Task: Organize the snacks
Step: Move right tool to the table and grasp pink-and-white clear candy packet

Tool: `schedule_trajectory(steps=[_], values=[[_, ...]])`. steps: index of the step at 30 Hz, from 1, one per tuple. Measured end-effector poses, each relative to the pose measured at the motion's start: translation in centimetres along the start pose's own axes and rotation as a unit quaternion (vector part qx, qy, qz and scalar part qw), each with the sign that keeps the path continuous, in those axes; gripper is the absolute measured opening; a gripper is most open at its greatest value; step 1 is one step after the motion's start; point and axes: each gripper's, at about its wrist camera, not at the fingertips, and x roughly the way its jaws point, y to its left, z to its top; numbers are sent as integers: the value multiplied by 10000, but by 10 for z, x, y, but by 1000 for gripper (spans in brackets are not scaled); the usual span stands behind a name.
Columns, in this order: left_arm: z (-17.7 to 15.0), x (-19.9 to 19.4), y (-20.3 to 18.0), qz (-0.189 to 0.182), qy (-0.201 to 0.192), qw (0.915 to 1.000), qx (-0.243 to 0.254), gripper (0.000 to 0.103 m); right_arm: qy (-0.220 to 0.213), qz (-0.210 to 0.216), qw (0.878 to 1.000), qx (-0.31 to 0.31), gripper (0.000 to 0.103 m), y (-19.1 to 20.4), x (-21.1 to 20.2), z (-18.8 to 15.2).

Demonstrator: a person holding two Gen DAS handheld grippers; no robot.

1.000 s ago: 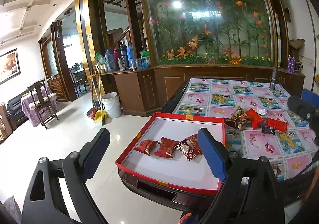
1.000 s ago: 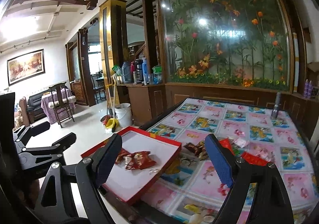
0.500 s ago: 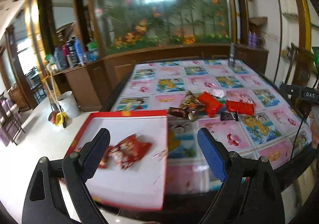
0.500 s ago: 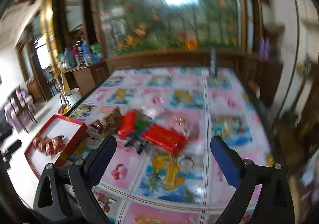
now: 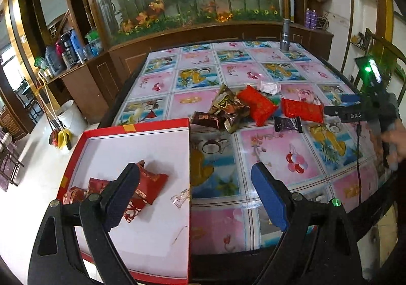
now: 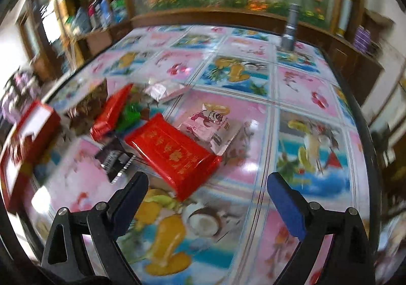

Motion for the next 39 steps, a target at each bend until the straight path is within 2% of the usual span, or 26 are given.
schedule_trajectory(steps=[3, 8, 12, 16, 17, 19, 20, 21, 23, 25, 27, 31, 36, 39], values=[[7, 0, -7, -47, -3, 10000, 11, 90, 82, -89, 9998, -160, 95, -6, 13, 13], [18, 5, -26, -151, 92, 9996, 227, 90, -16, -96, 9992, 380, 96, -22, 32, 42], [24, 11, -36, -128, 151, 9992, 335, 90, 139, -309, 9993, 154, 95, -18, 56, 55], [33, 24, -56, -217, 290, 9984, 424, 90, 185, -97, 9994, 292, 92, -22, 74, 59], [37, 29, -63, -245, 285, 9983, 449, 90, 201, -9, 9993, 322, 90, -23, 75, 58], [43, 36, -77, -262, 211, 9977, 582, 90, 313, 165, 9989, 300, 77, -26, 77, 55], [46, 41, -85, -284, 189, 9971, 686, 90, 387, 206, 9986, 293, 64, -28, 79, 53], [49, 47, -95, -370, 207, 9959, 798, 90, 377, 228, 9986, 300, 58, -32, 79, 50], [54, 61, -115, -672, 307, 9919, 1034, 90, 384, 317, 9980, 393, 56, -42, 74, 47], [58, 74, -129, -805, 383, 9891, 1175, 90, 461, 479, 9960, 601, 53, -55, 70, 45], [61, 87, -139, -891, 472, 9874, 1216, 90, 517, 562, 9939, 791, 47, -66, 66, 43], [70, 108, -153, -980, 613, 9866, 1156, 90, 551, 665, 9913, 992, 43, -80, 64, 40], [71, 123, -163, -979, 699, 9844, 1282, 90, 550, 492, 9936, 858, 43, -74, 64, 40], [73, 133, -169, -1070, 764, 9844, 1173, 89, 566, 377, 9944, 810, 42, -71, 64, 41]])
